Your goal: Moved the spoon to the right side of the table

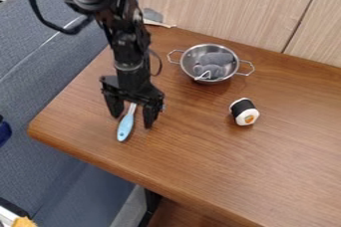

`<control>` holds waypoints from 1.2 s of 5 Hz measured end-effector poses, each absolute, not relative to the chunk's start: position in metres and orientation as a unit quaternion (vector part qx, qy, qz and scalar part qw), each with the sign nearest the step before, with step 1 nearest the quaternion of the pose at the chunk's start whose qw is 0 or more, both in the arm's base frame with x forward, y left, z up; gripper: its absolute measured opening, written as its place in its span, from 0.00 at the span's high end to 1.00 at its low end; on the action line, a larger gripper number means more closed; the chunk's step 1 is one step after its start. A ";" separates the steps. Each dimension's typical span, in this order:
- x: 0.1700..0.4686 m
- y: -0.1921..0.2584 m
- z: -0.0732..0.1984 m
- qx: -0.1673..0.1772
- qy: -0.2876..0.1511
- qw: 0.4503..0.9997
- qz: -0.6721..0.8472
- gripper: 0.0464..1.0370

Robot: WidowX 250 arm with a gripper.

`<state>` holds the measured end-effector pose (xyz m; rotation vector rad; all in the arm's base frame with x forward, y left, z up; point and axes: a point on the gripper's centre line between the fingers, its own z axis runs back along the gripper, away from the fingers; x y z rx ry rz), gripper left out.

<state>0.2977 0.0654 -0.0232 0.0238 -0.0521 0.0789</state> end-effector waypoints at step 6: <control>0.294 0.067 -0.028 0.035 -0.033 0.994 0.093 0.82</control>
